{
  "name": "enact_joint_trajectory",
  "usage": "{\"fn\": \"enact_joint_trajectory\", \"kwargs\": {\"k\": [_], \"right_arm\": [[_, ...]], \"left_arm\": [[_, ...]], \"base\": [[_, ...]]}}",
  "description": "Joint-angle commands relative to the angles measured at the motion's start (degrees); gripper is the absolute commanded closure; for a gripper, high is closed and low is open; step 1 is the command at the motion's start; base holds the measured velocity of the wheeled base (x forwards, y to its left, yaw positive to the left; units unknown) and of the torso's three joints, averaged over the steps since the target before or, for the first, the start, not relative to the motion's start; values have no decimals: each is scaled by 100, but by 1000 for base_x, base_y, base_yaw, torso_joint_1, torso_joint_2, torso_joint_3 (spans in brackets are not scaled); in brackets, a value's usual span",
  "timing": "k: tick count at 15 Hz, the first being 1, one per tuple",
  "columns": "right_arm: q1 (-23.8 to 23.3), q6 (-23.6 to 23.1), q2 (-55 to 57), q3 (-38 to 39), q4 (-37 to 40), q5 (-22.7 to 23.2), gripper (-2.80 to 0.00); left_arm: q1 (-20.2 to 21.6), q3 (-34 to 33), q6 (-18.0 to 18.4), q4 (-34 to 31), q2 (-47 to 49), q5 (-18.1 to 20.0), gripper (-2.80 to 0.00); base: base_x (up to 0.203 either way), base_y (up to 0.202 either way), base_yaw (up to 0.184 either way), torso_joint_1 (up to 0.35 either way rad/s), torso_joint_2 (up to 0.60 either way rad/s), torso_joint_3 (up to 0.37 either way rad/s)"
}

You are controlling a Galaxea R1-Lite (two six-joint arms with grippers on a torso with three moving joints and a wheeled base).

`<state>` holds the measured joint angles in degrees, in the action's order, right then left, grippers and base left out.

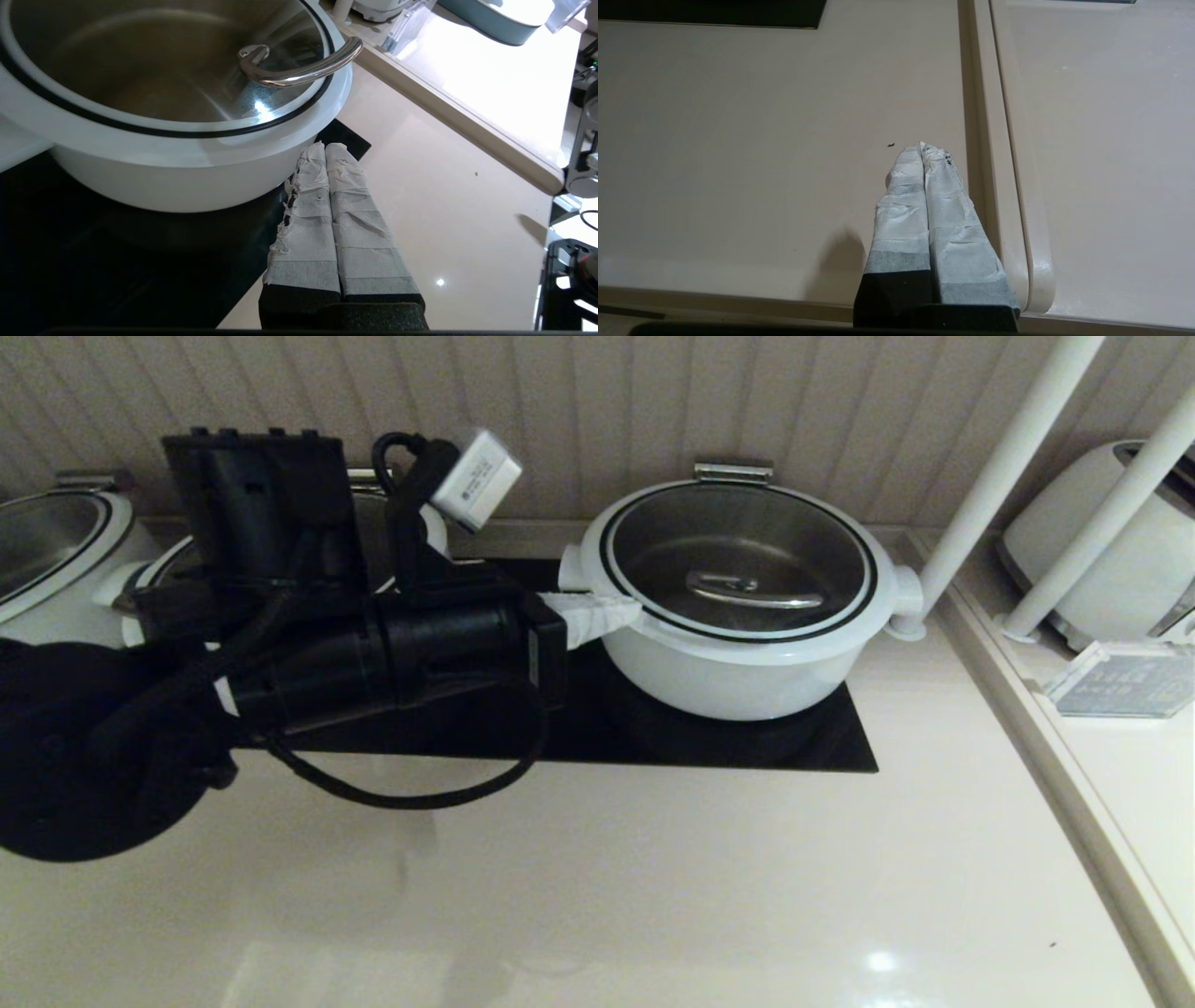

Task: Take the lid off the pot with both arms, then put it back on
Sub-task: Open the food pot lid a small opening with the left arm

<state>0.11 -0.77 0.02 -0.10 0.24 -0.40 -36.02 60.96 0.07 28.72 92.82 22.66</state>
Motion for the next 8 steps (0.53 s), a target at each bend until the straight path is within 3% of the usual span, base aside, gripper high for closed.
{"fn": "enact_joint_trajectory", "kwargs": {"k": [1, 8], "right_arm": [[7, -2, -2, 1, 2, 5, 0], [1, 6, -2, 1, 2, 5, 0]], "left_arm": [[-149, 164, 1, 20, 254, -38, 0], [-458, 346, 45, 20, 658, -218, 0]], "base": [[0, 0, 0, 0, 0, 0], [0, 0, 0, 0, 0, 0]]}}
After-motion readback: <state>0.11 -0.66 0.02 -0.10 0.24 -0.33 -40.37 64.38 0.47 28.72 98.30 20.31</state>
